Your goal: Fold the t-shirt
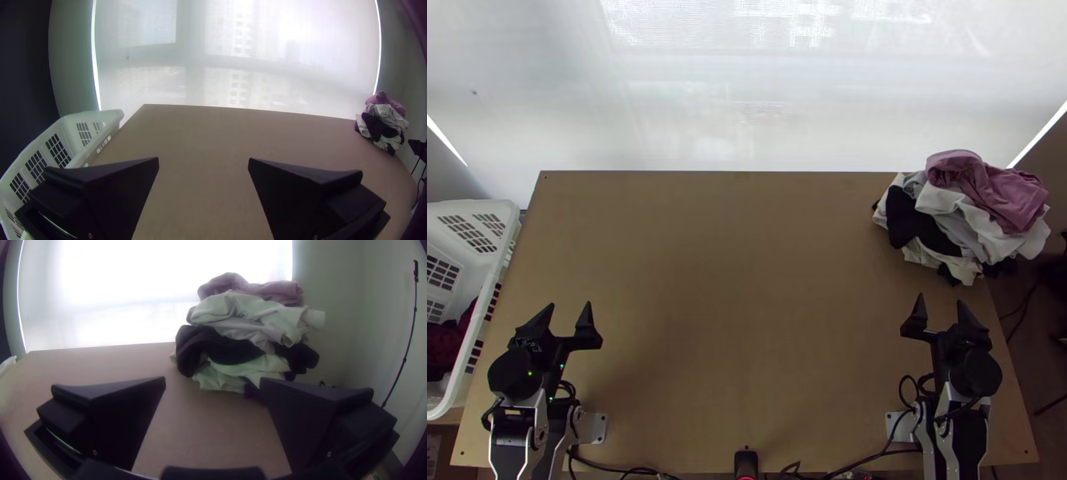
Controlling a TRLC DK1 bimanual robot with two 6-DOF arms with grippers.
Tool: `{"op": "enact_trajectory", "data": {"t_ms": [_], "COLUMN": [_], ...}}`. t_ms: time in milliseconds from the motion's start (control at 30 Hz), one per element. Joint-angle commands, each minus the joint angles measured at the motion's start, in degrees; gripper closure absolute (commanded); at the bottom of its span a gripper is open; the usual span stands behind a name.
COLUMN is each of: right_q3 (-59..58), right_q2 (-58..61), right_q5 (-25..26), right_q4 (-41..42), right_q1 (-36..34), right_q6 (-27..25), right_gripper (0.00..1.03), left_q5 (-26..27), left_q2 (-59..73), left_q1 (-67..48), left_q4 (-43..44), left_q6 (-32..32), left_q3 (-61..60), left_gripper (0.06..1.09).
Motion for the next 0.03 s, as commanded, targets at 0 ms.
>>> {"op": "enact_trajectory", "data": {"t_ms": [0], "right_q3": [0.02], "right_q2": [-0.06], "right_q5": [0.03], "right_q4": [-0.01], "right_q1": [-0.45], "right_q6": [-0.07], "right_gripper": [0.05], "left_q5": [-0.01], "left_q2": [0.03], "left_q1": [0.08], "left_q4": [0.11], "left_q6": [0.04], "left_q3": [0.02], "left_gripper": [0.1]}}
